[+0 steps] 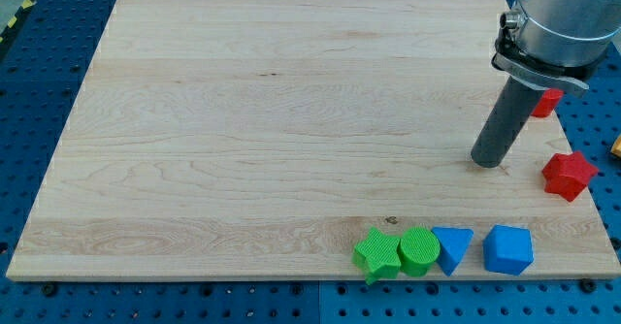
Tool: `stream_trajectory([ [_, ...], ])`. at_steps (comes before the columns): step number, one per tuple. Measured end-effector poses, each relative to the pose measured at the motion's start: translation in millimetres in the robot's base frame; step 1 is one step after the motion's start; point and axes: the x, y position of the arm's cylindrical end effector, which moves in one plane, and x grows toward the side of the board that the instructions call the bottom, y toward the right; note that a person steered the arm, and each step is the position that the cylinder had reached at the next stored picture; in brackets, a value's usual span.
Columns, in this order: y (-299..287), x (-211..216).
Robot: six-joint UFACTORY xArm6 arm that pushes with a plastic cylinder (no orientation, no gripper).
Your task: Move your arm to the bottom right
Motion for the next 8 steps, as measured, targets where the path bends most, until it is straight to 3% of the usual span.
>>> stream_trajectory([
  [5, 10.1, 36.4],
  [8, 64.5, 69.6],
])
